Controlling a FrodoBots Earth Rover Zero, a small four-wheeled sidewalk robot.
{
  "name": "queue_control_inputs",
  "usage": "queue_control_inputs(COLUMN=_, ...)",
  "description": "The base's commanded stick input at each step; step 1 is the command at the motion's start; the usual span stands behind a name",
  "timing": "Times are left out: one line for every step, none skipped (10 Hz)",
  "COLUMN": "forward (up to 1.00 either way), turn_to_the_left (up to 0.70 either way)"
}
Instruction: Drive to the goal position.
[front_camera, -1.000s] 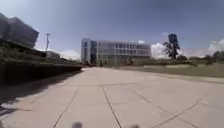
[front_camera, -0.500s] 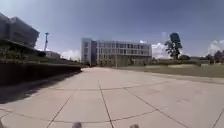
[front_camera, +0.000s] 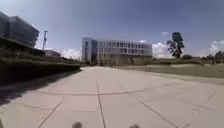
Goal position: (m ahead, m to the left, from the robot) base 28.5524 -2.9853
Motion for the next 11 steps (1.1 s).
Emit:
queue_control_inputs(forward=1.0, turn_to_the_left=0.0)
queue_control_inputs(forward=1.0, turn_to_the_left=0.0)
queue_control_inputs(forward=1.0, turn_to_the_left=0.0)
queue_control_inputs(forward=1.0, turn_to_the_left=0.0)
queue_control_inputs(forward=1.0, turn_to_the_left=0.0)
queue_control_inputs(forward=1.0, turn_to_the_left=0.0)
queue_control_inputs(forward=1.0, turn_to_the_left=0.0)
queue_control_inputs(forward=1.0, turn_to_the_left=0.0)
queue_control_inputs(forward=1.0, turn_to_the_left=0.0)
queue_control_inputs(forward=1.0, turn_to_the_left=0.0)
queue_control_inputs(forward=1.0, turn_to_the_left=0.0)
